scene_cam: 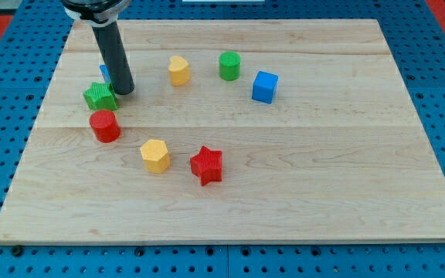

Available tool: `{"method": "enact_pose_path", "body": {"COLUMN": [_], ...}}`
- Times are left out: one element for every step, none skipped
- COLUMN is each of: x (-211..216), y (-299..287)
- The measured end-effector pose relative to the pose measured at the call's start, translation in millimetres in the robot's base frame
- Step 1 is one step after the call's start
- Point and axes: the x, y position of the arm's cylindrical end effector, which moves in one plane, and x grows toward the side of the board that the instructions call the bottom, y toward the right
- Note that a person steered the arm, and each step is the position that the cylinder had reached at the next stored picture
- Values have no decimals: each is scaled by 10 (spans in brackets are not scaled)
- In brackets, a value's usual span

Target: Push the triangle and green star slightly to the left

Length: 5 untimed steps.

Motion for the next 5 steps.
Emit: {"method": "enact_pose_path", "body": {"x": [196,221,221,38,-159], "y": [74,80,80,220,534]}}
